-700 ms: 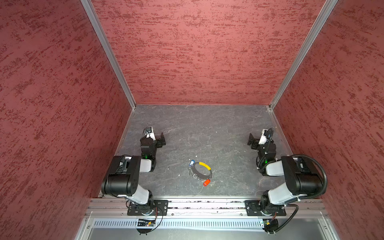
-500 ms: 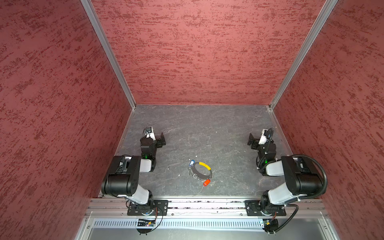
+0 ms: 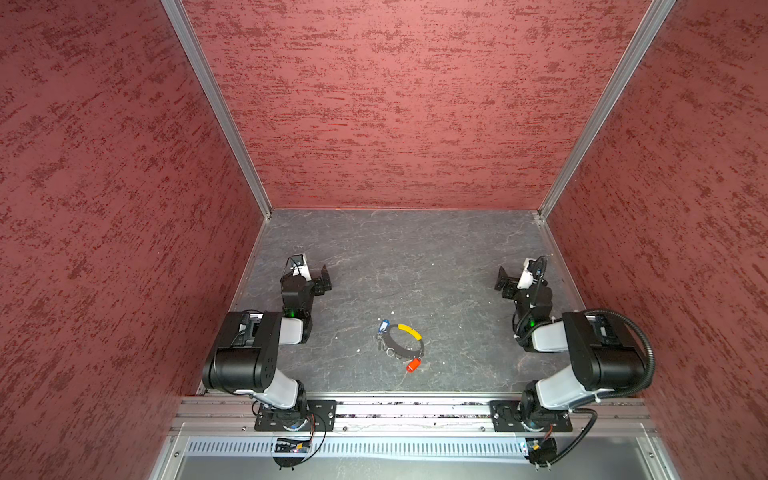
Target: Remove the keys from the keyring
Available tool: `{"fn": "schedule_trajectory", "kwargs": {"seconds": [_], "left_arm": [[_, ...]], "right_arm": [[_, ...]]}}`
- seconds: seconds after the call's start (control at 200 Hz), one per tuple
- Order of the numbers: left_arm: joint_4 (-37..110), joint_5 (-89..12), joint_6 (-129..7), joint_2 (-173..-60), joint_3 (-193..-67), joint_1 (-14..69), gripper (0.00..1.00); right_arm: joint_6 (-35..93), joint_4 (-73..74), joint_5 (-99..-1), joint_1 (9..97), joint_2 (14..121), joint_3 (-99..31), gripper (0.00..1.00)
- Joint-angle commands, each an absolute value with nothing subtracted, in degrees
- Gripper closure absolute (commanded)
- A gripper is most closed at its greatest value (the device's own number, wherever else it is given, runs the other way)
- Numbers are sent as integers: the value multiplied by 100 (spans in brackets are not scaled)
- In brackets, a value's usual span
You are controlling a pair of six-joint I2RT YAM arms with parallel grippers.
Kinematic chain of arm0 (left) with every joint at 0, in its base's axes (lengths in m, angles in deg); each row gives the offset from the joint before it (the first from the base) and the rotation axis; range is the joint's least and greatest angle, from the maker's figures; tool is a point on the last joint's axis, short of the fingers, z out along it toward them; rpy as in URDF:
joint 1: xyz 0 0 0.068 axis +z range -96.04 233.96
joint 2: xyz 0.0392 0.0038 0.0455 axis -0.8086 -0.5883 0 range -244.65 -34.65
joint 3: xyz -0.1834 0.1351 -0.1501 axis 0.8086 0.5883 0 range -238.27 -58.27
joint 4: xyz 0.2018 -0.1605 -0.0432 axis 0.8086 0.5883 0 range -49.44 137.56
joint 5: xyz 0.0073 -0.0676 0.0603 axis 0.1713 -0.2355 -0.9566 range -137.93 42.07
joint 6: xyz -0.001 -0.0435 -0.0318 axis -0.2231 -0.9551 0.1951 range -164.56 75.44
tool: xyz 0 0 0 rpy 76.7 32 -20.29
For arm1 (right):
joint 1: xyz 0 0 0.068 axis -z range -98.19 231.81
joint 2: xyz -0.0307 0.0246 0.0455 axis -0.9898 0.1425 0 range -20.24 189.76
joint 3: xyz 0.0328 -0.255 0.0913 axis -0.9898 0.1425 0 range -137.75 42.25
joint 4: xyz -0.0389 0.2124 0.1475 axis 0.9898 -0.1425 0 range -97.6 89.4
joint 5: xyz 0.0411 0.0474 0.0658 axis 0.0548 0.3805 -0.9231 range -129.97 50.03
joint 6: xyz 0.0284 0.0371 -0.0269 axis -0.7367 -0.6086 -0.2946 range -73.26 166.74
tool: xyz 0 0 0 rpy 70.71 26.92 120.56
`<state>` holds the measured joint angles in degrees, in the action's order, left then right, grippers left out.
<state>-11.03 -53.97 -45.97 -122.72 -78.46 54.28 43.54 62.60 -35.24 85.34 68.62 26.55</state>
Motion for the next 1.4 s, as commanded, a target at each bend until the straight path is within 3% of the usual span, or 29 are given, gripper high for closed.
{"fn": "schedule_trajectory", "kwargs": {"seconds": [0.0,1.393], "left_arm": [[-1201,-5329,-4526,-12265,-7930,5449,1],[-1209,-5317,-4527,-12263,-7930,5449,1]], "right_arm": [[4375,6484,-3443,8517,6809,2606,1],[4426,6347,-3851,8581,6818,2524,1]]}}
